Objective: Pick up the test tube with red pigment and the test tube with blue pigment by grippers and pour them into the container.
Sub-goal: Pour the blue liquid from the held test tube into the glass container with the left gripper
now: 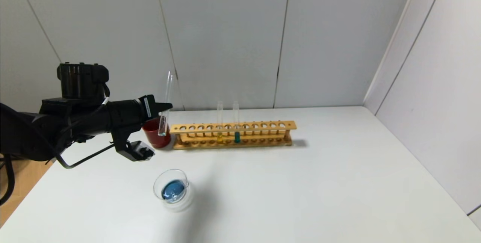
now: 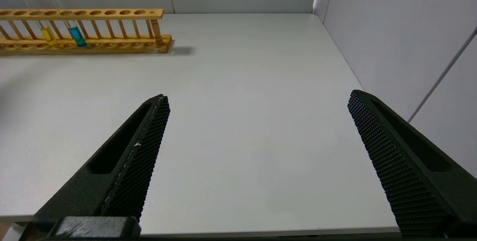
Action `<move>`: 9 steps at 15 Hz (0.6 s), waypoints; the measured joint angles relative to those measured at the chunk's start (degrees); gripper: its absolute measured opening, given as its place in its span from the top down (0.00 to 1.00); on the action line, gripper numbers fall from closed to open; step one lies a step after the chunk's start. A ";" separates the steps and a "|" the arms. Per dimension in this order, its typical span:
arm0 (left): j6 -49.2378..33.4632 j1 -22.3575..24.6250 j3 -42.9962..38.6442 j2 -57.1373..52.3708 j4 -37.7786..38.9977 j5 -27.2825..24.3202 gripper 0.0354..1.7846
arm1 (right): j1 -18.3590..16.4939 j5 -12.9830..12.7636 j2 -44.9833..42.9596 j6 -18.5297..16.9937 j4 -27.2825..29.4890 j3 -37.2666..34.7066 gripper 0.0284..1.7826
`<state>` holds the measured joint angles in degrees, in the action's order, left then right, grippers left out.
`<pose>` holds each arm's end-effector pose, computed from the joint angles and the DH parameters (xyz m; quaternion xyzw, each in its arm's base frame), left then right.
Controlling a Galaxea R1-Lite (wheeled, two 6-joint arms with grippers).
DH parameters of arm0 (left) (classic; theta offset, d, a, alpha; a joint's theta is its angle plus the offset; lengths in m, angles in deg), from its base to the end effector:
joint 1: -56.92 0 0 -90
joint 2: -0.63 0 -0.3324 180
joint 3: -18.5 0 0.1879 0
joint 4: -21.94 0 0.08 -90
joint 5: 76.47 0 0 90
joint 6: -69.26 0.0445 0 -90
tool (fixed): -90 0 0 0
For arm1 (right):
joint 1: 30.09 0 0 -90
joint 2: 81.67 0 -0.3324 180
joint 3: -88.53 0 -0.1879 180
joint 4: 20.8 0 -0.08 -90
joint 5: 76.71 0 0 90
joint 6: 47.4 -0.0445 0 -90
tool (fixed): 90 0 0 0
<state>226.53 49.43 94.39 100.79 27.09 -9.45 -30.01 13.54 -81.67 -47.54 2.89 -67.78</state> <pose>0.3390 -0.0621 0.2103 0.9284 -0.2216 -0.2124 0.2094 -0.0358 0.0001 0.0755 0.0012 0.0000 0.0029 1.0000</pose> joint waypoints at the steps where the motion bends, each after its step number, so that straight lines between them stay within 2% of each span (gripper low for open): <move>1: 0.00 -0.20 0.05 -0.21 0.55 -0.04 0.85 | 0.00 -0.02 0.00 0.00 0.00 0.00 0.02; 9: -0.02 -0.65 -0.94 -1.89 0.13 0.88 0.85 | 0.00 0.00 0.00 0.00 0.00 0.00 0.02</move>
<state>226.50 48.78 93.45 98.90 27.22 -8.57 -30.01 13.54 -81.67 -47.54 2.89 -67.78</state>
